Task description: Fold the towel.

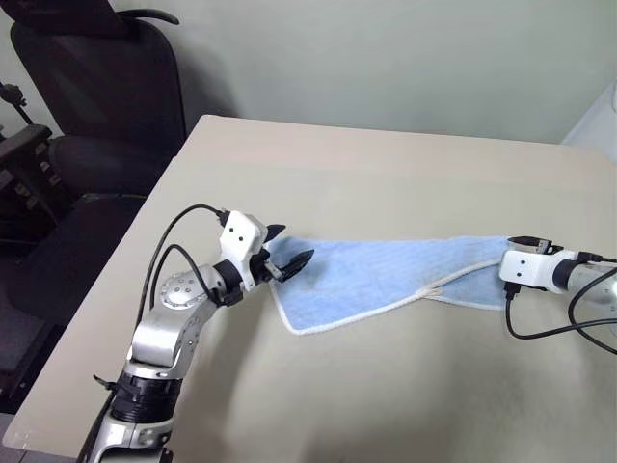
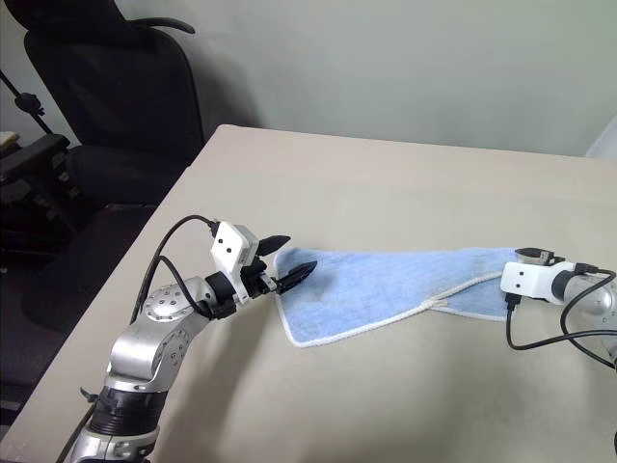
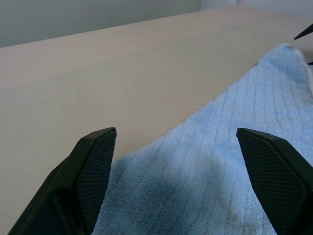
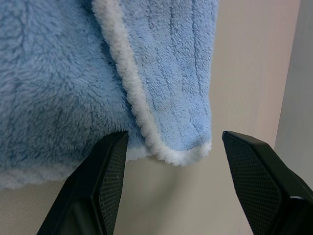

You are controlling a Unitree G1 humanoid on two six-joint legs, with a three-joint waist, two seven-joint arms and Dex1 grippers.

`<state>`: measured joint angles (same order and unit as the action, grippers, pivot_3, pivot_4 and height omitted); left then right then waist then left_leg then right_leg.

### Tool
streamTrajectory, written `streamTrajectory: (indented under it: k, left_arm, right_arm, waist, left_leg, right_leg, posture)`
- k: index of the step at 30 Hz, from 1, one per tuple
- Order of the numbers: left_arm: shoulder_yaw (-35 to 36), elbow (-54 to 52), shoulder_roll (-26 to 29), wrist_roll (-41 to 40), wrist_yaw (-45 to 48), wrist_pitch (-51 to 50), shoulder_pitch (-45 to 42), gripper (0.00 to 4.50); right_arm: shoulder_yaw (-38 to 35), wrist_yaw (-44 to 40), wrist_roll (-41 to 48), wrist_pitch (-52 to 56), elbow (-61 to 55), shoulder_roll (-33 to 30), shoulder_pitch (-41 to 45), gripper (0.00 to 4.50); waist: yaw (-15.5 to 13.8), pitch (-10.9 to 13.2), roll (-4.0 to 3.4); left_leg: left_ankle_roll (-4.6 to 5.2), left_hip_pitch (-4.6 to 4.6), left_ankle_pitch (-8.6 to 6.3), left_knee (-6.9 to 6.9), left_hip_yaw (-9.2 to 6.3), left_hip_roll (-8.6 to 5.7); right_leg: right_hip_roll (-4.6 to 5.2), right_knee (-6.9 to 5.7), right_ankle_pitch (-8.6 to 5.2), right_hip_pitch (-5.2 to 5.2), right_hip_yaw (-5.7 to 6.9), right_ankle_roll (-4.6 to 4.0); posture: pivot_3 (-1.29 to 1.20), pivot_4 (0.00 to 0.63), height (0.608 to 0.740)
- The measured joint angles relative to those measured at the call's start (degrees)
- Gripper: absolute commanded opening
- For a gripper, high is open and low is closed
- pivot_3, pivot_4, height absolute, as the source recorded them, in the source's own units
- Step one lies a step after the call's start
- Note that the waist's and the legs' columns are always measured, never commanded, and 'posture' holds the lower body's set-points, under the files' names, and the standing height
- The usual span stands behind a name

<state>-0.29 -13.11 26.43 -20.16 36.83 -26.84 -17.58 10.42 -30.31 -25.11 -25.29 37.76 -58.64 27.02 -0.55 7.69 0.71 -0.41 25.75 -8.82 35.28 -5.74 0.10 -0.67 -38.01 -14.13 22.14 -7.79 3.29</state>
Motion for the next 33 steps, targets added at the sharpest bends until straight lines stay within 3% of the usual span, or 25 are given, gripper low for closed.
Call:
streamTrajectory:
  k: [8, 9, 11, 18, 19, 26, 30, 33]
  left_arm:
    - [-0.4, 0.8, -0.3, 0.1, 0.3, 0.1, -0.2, 4.26]
    - [-0.4, 0.8, -0.3, 0.1, 0.3, 0.1, -0.2, 4.26]
    - [-0.4, 0.8, -0.3, 0.1, 0.3, 0.1, -0.2, 4.26]
    - [-0.4, 0.8, -0.3, 0.2, 0.3, 0.1, -0.2, 4.26]
    - [-0.4, 0.8, -0.3, 0.2, 0.3, 0.1, -0.2, 4.26]
    - [-0.5, 1.1, 1.3, 0.7, 1.2, 0.5, -0.2, 4.26]
    - [-0.6, 2.9, 6.0, 1.2, 6.5, 2.2, -0.7, 4.38]
    - [-1.8, 3.3, 12.5, 1.0, 15.8, 4.8, -1.4, 4.38]
  right_arm:
    - [0.4, 2.3, -1.7, -1.7, 3.2, 1.2, 2.0, 3.25]
    - [0.4, 2.3, -1.8, -1.7, 3.2, 1.3, 2.1, 3.08]
    - [0.4, 2.3, -1.8, -1.7, 3.2, 1.5, 2.1, 2.67]
    - [0.8, 1.2, -1.6, -1.8, 2.2, 2.0, 1.4, 0.2]
    - [0.8, 1.2, -1.6, -1.8, 2.0, 2.0, 1.2, 0.04]
    - [0.1, 1.1, -0.6, -0.7, -2.3, 2.0, -2.2, 0.04]
    - [-1.1, 1.1, 0.7, 1.4, -6.3, 2.0, -3.6, 0.01]
    - [-1.5, 1.1, 1.3, 2.9, -9.1, 2.0, -3.7, 0.01]
  waist:
    - [0.1, 0.0, 0.0]
    - [0.1, 0.0, 0.0]
    - [0.1, 0.0, 0.0]
    - [0.0, 0.0, -0.01]
    - [0.0, 0.0, 0.0]
    - [0.0, 0.0, -0.01]
    - [0.0, 0.0, -0.01]
    - [0.0, 0.0, -0.02]
  left_leg:
    - [0.0, -0.03, 0.0, -0.01, 0.0, 0.03]
    - [0.0, -0.03, 0.0, -0.01, 0.01, 0.03]
    - [0.0, -0.02, 0.0, -0.01, 0.01, 0.03]
    - [-0.02, 0.02, -0.01, -0.07, 0.01, 0.03]
    - [-0.02, 0.02, -0.01, -0.08, 0.01, 0.03]
    - [-0.02, 0.01, -0.01, -0.08, 0.01, 0.04]
    - [-0.03, 0.02, -0.02, -0.11, 0.01, 0.04]
    - [-0.07, 0.09, -0.04, -0.11, 0.0, 0.04]
  right_leg:
    - [0.0, 0.0, 0.01, -0.01, 0.0, -0.02]
    - [0.0, 0.0, 0.01, -0.01, 0.0, -0.02]
    - [0.0, 0.0, 0.01, 0.0, 0.0, -0.03]
    - [0.0, 0.0, 0.01, 0.06, 0.01, -0.04]
    - [0.0, 0.0, 0.01, 0.06, 0.01, -0.04]
    - [-0.01, 0.0, 0.01, 0.06, 0.01, -0.05]
    - [-0.02, -0.01, 0.0, 0.1, 0.0, -0.08]
    - [-0.02, -0.02, -0.01, 0.19, 0.01, -0.12]
  posture:
    - [0.0, 0.15, 0.74]
    - [0.0, 0.15, 0.74]
    - [0.0, 0.15, 0.74]
    - [0.0, 0.15, 0.74]
    - [0.0, 0.15, 0.74]
    - [0.0, 0.15, 0.74]
    - [0.0, 0.15, 0.74]
    - [0.0, 0.15, 0.74]
